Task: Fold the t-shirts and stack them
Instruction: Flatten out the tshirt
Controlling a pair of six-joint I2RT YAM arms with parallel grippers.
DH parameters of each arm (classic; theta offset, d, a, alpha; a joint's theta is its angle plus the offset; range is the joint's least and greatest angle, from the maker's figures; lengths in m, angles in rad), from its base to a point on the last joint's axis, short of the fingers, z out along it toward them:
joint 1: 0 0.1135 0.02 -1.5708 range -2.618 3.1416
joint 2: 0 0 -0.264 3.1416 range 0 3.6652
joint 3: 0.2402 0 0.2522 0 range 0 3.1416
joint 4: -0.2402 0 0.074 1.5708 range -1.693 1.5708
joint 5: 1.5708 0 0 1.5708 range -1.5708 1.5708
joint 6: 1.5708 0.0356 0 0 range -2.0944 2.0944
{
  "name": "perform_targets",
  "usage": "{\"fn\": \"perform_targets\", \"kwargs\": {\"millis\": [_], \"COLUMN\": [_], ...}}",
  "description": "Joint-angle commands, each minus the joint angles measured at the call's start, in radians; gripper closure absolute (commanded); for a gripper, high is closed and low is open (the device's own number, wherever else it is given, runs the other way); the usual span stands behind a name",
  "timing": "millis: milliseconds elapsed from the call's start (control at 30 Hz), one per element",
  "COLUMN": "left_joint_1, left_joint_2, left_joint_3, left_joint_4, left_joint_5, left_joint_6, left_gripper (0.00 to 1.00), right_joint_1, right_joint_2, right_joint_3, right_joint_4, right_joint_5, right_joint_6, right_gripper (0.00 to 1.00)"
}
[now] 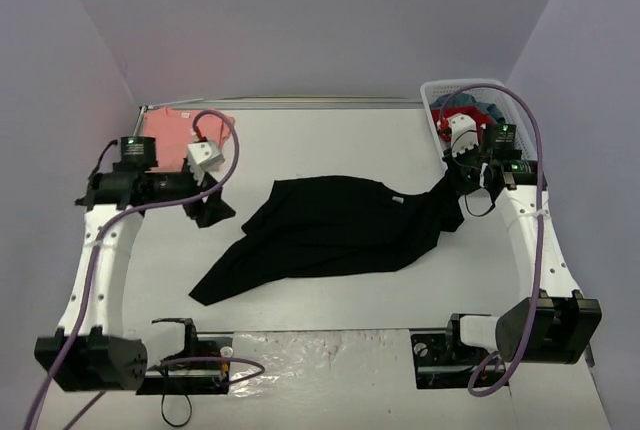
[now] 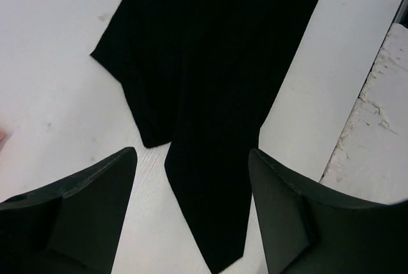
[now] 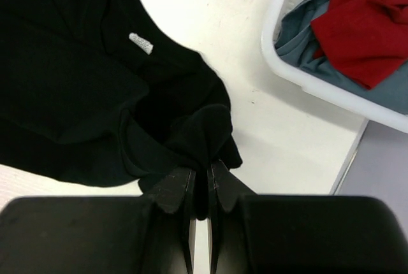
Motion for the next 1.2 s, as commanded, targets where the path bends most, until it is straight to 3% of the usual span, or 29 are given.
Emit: {"fn": "perform_targets", "kwargs": {"millis": [0, 200, 367, 733, 933, 1167], "left_joint_1": [-0.131, -0.245, -0.32, -0.441, -0.472, -0.495], "left_joint_2": [0.134, 0.324, 0.517, 0.855, 0.927, 1.059], "left_joint_3": [0.016, 0.073, 0.144, 0.319, 0.367, 0.54], "left_joint_4": [0.14, 0.313, 0.448, 0.478, 0.575, 0.533], "left_joint_5": [-0.029, -0.106, -0.254, -0.317, -0.365, -0.359], "left_joint_6": [-0.036, -0.074, -0.104, -0.113, -0.185, -0.229], "left_gripper": [0.3, 0.31, 0.31, 0.4, 0.43, 0.44], "right_joint_1": [0.001, 0.012, 0.024, 0.069, 0.101, 0.129], "right_joint_2": [0.026, 0.064, 0.093, 0.162, 0.181, 0.204], "right_joint_3": [-0.025, -0.054, -0.07, -0.087, -0.103, -0.108], "right_joint_4": [0.032, 0.053, 0.07, 0.099, 0.115, 0.125], "right_joint_5": [-0.037, -0.051, -0.051, -0.016, 0.01, 0.04], "right_joint_6": [-0.001, 0.015, 0.033, 0.048, 0.054, 0.064], "right_gripper": [1.0, 1.0, 1.0, 1.0, 1.0, 1.0]}}
